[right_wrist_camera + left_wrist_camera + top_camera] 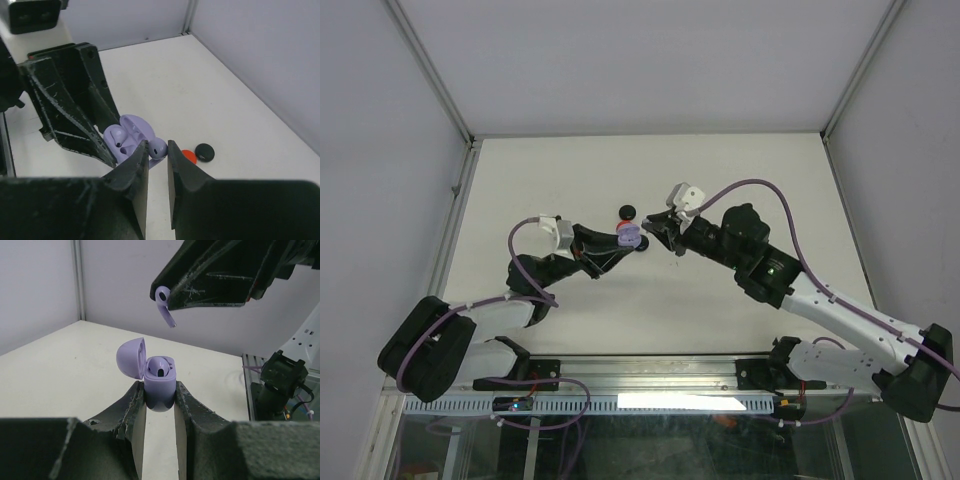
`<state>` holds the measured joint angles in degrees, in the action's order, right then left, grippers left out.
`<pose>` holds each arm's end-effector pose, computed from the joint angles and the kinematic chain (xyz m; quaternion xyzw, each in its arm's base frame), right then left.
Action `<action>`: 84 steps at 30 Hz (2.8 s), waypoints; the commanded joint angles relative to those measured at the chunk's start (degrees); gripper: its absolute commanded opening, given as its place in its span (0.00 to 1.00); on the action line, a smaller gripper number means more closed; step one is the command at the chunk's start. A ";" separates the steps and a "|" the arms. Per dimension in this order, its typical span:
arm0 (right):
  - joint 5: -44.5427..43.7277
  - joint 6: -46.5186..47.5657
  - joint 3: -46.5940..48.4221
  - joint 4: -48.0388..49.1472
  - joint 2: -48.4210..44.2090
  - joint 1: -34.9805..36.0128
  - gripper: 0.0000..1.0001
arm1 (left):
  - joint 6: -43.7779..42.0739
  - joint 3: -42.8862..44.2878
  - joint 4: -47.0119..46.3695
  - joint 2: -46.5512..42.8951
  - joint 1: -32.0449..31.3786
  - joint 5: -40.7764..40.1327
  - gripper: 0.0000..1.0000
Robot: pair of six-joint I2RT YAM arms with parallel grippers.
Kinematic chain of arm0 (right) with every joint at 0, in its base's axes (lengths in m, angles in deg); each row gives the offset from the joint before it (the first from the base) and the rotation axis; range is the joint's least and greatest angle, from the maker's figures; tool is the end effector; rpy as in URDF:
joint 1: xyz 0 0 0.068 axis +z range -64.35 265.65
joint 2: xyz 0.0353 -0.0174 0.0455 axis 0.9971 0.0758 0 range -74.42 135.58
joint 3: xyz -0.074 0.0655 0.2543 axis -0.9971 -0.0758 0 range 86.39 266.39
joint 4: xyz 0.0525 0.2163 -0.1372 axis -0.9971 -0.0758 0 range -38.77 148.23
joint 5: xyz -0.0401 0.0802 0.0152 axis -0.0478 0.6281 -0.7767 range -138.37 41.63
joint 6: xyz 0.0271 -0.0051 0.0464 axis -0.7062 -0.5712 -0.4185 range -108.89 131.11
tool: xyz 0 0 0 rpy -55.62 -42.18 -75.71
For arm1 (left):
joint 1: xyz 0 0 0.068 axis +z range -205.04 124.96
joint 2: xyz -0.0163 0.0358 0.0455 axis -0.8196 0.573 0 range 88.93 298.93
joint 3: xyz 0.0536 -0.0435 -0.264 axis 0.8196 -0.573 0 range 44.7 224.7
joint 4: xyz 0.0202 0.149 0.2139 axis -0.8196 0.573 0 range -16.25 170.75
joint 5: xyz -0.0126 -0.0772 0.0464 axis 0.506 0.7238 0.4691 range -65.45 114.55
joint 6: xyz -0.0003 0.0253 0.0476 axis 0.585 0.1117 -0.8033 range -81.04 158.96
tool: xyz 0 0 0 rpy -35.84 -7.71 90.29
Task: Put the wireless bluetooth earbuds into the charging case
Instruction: Place the earbud in the charging case.
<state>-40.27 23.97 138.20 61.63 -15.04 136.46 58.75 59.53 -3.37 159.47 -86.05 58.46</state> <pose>0.1513 0.1933 0.3599 -0.4262 0.5953 0.2697 0.6255 0.1749 -0.1284 0.2317 0.2924 0.5128 -0.4874 0.6433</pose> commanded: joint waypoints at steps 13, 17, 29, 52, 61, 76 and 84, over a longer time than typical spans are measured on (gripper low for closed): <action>6.86 4.84 -2.52 11.91 -2.87 2.94 0.09 | 7.72 4.22 -10.07 0.99 0.42 5.95 0.00; 6.22 5.14 -2.74 12.25 -2.35 3.39 0.10 | 10.61 4.81 -11.25 1.71 0.42 5.39 0.00; 2.86 6.70 -4.36 14.59 -1.51 4.39 0.09 | 16.35 4.91 -14.57 2.58 0.36 5.13 0.00; 2.30 6.55 -5.90 16.24 -0.47 5.49 0.08 | 20.95 5.34 -17.18 3.20 0.33 2.65 0.00; 3.50 5.17 -6.71 17.34 -1.08 5.53 0.09 | 21.67 4.46 -17.28 3.37 0.34 0.29 0.00; 7.74 1.34 -7.97 19.32 -0.81 5.53 0.25 | 21.90 3.78 -17.27 3.24 0.33 -2.51 0.00; 2.77 -2.09 -5.53 13.36 -4.97 5.53 0.49 | 12.52 1.80 -14.87 1.99 0.38 -1.64 0.00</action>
<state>-35.46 25.30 129.66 75.84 -16.36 141.57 77.33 62.29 -9.21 162.79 -86.07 58.37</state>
